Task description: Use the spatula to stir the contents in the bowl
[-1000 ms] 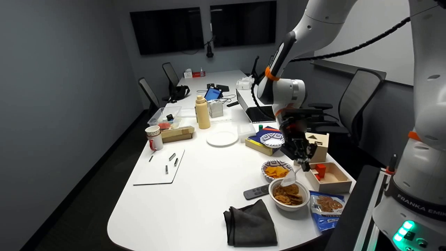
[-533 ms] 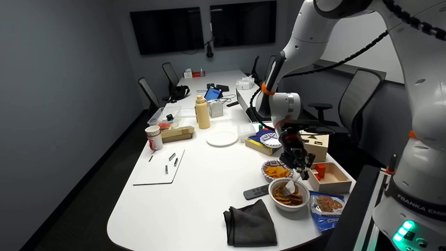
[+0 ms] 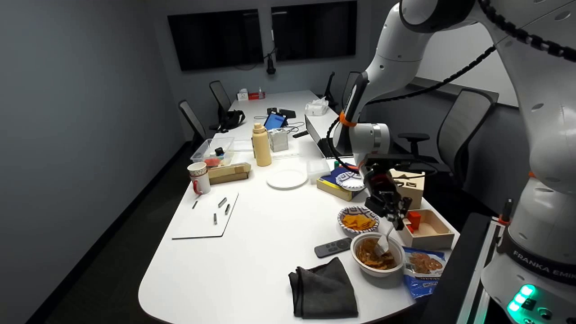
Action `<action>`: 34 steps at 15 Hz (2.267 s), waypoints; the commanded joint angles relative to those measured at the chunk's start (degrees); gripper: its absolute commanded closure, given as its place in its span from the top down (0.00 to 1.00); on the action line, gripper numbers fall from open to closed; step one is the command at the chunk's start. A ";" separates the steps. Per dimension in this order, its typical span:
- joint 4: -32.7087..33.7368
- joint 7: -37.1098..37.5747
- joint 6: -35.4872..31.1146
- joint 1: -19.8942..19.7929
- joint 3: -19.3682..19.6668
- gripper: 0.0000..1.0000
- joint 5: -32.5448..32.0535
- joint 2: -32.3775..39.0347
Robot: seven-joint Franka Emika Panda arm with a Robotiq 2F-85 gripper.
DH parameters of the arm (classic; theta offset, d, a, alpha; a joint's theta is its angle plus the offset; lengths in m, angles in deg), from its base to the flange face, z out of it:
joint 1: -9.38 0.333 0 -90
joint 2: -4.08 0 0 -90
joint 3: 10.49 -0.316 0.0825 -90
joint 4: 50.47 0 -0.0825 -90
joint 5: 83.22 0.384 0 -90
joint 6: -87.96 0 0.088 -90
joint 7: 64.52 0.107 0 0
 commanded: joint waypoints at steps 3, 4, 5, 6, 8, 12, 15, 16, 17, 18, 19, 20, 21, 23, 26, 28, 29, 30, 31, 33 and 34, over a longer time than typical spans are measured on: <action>0.61 10.12 2.21 0.35 1.94 0.01 1.02 -0.28; 0.70 12.08 1.28 0.58 2.30 0.01 1.35 -0.19; 0.98 12.85 0.81 0.75 2.21 0.01 1.27 -0.03; 1.02 14.27 -0.35 1.07 2.33 0.01 1.44 -0.15; 1.10 13.75 -3.28 1.28 1.86 0.01 1.60 -0.56; 1.81 9.94 -6.15 0.93 0.10 0.01 2.17 -0.33; 2.57 5.61 -4.66 0.24 -1.36 0.01 3.20 -0.07; 2.72 4.27 -3.63 0.09 -1.79 0.01 3.29 0.01; 2.60 2.87 -2.58 -0.15 -2.11 0.01 3.50 -0.19; 2.55 2.88 -1.58 0.00 -2.12 0.01 3.25 -0.25; 2.47 3.26 -0.32 0.14 -2.03 0.01 2.99 -0.31; 2.31 4.54 0.71 0.29 -1.67 0.01 2.94 -0.28; 2.08 6.58 1.23 0.58 -1.02 0.01 2.95 -0.28; 1.80 11.09 0.97 1.19 0.20 0.01 3.44 -0.21; 2.03 19.55 -0.77 2.04 1.91 0.01 3.66 0.68; 2.25 23.94 -2.45 2.44 2.85 0.01 3.58 1.26; 2.23 25.60 -3.65 2.72 3.20 0.01 3.47 1.30; 2.09 26.07 -5.27 3.01 3.26 0.01 3.24 0.96; 1.84 25.80 -6.59 3.21 3.10 0.01 3.10 0.37; 1.52 23.55 -8.77 3.39 2.29 0.01 2.78 -0.65; 1.38 21.75 -9.45 3.41 1.72 0.01 2.83 -1.08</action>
